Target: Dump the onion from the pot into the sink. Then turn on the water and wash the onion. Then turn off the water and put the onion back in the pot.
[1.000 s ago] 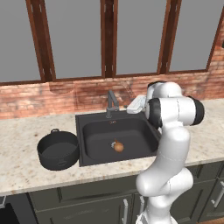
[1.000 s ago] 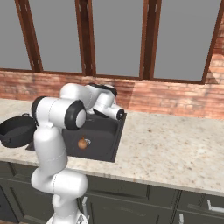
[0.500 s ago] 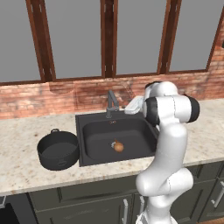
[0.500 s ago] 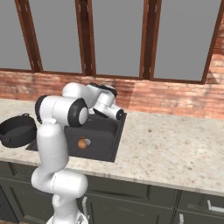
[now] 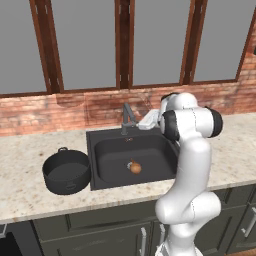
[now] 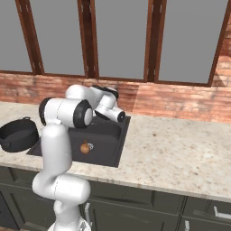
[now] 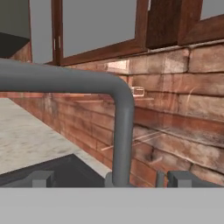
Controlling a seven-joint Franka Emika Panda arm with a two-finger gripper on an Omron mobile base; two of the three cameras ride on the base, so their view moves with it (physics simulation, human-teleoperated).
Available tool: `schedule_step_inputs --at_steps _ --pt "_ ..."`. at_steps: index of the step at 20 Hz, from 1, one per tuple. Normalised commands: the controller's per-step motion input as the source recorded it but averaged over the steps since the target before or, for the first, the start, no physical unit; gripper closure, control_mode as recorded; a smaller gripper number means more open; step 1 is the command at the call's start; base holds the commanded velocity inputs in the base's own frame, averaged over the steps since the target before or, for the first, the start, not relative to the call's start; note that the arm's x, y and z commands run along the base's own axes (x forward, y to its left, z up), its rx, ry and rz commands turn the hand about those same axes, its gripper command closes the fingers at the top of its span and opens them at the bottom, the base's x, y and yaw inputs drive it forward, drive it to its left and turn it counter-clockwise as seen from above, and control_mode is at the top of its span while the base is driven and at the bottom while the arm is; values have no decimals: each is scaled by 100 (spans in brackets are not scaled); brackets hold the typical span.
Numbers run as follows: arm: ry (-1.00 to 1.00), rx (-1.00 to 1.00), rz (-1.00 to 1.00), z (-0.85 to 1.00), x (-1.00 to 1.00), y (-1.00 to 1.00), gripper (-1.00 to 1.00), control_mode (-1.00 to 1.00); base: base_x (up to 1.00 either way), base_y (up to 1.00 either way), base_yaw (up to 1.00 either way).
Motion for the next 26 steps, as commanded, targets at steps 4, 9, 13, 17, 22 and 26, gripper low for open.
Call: schedule_step_inputs --at_steps 4,9,13,17,22,26 --pt "0 0 0 -9 25 2 -100 -100 0 0 0" --pt "0 -1 0 -12 20 0 -100 -100 0 0 0" --pt "0 -1 0 -14 22 0 -100 -100 0 0 0" --pt "0 0 0 -11 24 0 -100 -100 0 0 0" --pt "0 0 0 -8 23 0 -100 -100 0 0 0" --pt "0 0 0 -6 22 0 -100 -100 0 0 0"
